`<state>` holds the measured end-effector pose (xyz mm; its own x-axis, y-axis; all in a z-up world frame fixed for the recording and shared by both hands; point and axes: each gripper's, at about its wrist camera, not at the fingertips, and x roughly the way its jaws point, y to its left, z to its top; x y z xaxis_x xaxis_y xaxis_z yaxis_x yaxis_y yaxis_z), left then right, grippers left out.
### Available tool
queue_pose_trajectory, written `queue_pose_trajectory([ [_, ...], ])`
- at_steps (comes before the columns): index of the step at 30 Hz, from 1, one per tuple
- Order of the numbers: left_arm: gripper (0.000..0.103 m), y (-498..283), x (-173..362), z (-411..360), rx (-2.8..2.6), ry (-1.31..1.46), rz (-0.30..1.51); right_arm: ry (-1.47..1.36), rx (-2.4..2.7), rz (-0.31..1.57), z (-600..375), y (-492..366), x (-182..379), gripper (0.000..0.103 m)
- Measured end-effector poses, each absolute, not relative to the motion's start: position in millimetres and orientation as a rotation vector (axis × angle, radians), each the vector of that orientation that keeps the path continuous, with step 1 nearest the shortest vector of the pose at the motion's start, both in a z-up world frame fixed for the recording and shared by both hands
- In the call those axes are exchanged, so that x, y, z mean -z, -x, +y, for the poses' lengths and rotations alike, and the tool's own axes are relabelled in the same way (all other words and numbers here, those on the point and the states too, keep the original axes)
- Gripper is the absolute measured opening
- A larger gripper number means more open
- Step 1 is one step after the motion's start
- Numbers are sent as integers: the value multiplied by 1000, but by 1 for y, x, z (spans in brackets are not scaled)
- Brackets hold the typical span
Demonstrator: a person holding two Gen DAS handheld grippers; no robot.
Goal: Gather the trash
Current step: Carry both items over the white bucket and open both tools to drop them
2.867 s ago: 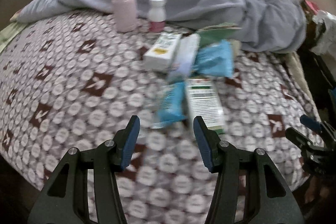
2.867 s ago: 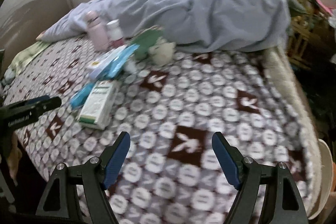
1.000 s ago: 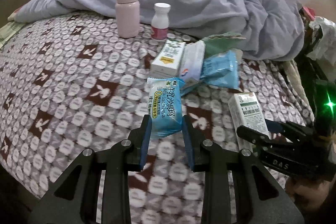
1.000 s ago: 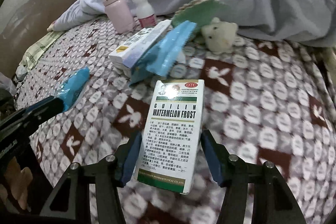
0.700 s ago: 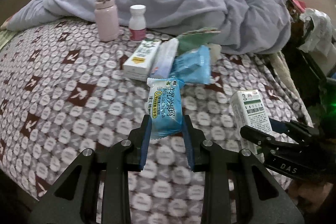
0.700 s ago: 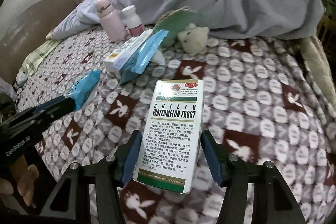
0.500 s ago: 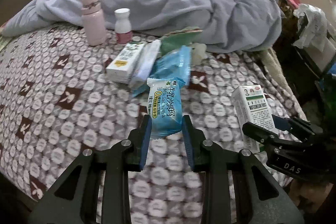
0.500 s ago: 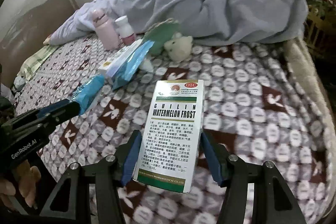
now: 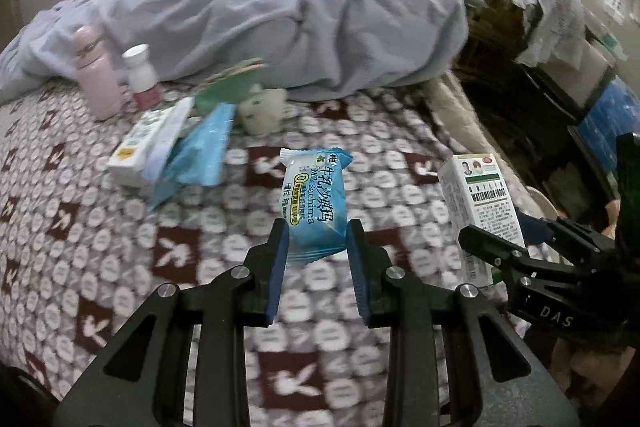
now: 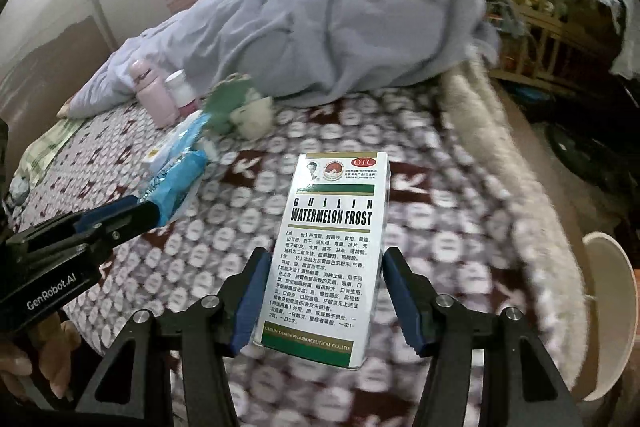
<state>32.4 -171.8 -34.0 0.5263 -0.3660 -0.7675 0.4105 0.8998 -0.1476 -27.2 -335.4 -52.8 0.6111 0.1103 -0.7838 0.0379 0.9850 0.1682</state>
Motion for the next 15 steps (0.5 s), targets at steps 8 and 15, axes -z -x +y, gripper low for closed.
queue_pose_trajectory([
  [8,27,-24,30,-220,527,-99,898,-217,26,905,-381,42,51,57],
  [15,27,-17,27,-256,575,-136,892,-243,77,896,-414,56,49,57],
])
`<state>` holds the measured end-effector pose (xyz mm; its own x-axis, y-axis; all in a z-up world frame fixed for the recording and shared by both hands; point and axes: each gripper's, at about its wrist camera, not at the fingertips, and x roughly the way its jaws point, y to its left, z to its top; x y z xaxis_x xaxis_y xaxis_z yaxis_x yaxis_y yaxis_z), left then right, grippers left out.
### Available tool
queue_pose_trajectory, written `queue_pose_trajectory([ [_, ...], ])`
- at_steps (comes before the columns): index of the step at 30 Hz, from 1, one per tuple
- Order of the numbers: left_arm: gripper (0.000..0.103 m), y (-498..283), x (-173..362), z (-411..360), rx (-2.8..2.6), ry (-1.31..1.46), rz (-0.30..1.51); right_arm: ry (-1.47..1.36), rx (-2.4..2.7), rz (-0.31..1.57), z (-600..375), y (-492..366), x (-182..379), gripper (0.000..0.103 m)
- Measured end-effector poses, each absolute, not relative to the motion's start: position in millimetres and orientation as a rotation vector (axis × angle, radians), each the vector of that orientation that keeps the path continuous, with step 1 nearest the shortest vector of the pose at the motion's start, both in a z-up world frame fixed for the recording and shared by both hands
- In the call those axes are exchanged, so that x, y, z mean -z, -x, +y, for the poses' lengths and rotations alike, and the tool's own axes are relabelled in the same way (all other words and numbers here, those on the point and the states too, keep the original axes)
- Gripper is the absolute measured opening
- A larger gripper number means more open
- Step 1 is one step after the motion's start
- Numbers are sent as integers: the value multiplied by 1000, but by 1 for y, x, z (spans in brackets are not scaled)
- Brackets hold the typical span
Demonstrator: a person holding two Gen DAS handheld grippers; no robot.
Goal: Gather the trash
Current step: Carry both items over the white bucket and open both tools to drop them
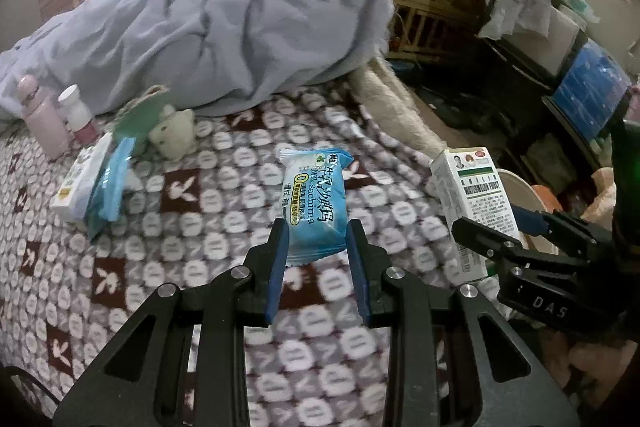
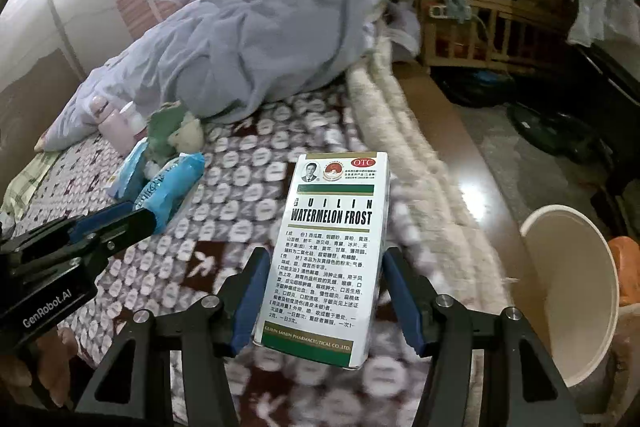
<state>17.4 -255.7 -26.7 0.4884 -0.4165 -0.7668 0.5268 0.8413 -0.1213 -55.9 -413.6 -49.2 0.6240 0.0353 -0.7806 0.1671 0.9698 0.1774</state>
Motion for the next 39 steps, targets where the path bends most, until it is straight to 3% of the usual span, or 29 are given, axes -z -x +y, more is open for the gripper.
queue_pose_trajectory([
  [16,27,3,29,-352,741,-194,914,-310,248,890,-505,95,53,57],
  [39,29,35,62,-520,1065,-191,1082,-561,528,938,-659,168,110,57],
])
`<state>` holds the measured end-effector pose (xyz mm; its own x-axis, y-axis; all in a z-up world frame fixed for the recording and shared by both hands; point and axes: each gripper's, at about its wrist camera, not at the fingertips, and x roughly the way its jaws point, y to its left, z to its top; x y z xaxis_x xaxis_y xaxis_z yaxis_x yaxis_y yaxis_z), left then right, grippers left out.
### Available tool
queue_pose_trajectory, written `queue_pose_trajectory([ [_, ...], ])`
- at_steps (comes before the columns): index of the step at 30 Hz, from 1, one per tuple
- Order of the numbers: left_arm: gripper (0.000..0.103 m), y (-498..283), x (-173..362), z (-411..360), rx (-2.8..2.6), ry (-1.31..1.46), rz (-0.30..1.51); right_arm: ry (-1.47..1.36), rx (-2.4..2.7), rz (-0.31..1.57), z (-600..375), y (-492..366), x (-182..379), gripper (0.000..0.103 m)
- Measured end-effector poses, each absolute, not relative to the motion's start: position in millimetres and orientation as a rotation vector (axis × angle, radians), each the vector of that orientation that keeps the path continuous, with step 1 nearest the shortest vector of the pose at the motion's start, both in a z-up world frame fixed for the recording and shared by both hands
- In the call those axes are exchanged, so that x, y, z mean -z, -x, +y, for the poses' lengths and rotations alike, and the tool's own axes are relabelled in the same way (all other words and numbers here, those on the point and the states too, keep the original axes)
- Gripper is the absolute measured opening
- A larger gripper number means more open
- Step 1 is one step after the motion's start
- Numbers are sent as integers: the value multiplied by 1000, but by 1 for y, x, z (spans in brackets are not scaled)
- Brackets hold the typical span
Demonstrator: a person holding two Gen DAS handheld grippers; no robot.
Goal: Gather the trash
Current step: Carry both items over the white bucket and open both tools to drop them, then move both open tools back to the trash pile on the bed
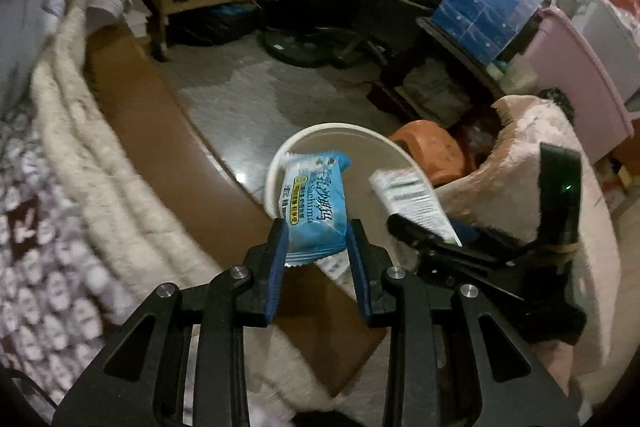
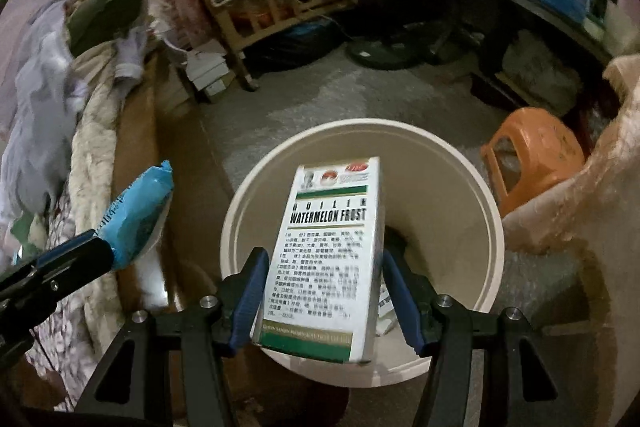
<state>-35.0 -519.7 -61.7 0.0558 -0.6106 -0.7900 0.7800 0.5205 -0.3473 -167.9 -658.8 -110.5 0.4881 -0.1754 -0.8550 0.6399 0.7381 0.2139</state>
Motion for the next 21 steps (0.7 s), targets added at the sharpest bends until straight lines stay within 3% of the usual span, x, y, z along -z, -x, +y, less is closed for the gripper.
queue_pose_trajectory([
  [2,36,34,64,-522,1075,-180,1092,-609,523,936,-664,170,116,57],
  [4,52,34,65,-521,1074,-184,1097,-628,531,937,-666,173,120,58],
  [21,52,17,54,-453,868,-206,986,-525,476,938,-620,154,102,58],
])
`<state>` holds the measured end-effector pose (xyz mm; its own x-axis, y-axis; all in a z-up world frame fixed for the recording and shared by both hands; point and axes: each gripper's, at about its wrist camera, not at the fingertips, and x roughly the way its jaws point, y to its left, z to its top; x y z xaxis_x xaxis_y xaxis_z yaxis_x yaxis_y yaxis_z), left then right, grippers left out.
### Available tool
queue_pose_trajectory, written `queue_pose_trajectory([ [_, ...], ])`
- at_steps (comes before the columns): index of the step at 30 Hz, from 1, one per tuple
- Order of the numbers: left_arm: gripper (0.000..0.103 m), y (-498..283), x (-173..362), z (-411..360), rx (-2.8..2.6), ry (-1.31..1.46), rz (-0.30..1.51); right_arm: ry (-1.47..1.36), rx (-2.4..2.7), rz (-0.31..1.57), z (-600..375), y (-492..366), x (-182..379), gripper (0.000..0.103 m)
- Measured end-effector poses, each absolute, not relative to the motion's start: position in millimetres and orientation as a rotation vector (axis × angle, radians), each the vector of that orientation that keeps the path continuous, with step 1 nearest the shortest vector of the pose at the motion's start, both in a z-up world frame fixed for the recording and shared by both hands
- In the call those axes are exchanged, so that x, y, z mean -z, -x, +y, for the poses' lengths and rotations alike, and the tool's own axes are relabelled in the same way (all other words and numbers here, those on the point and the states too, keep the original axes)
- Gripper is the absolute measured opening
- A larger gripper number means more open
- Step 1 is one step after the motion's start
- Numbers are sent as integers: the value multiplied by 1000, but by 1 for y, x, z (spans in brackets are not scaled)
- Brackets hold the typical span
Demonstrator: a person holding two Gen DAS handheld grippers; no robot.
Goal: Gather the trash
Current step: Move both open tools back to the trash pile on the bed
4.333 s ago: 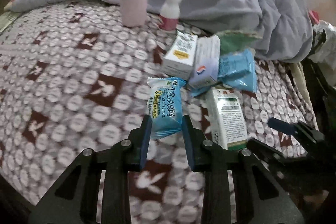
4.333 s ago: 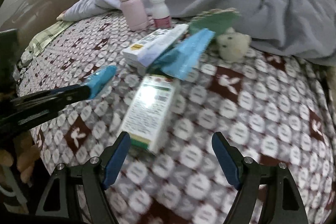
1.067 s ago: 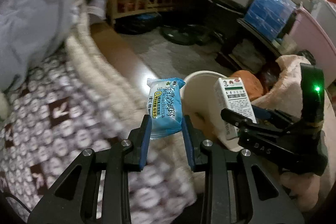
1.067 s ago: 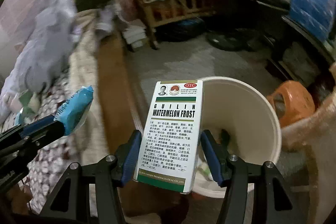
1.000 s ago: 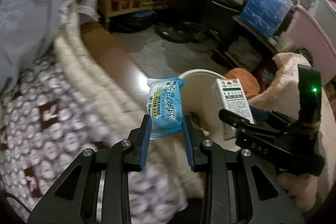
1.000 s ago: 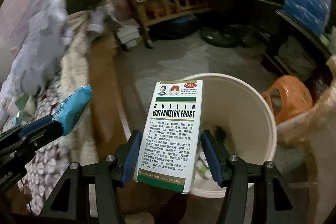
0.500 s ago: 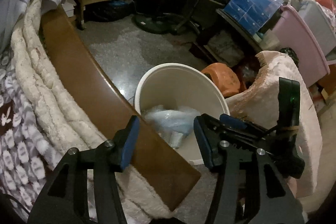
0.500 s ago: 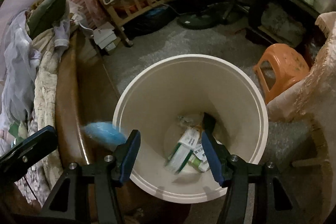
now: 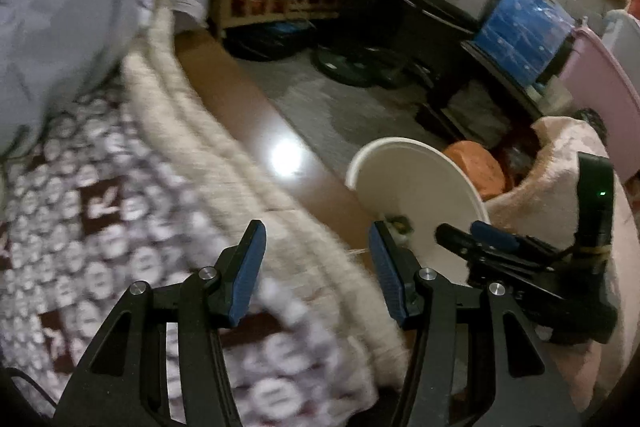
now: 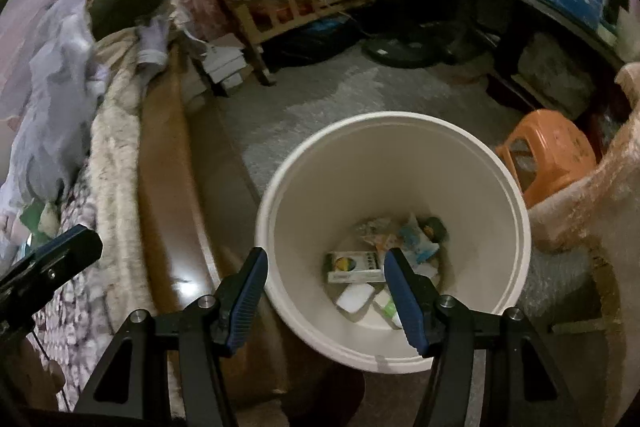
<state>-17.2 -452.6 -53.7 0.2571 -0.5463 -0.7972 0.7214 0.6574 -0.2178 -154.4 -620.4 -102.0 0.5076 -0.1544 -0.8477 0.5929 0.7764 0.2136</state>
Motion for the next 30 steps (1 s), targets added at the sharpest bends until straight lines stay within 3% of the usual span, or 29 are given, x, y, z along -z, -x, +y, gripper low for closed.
queue_pose_trajectory([
  [18,52,-20,39,-318,582,-159,893,-365,265,878,-495,90,59,58],
  [30,52,-42,39,-222,410,-104,885,-333,108,908,-407,37,61,59],
])
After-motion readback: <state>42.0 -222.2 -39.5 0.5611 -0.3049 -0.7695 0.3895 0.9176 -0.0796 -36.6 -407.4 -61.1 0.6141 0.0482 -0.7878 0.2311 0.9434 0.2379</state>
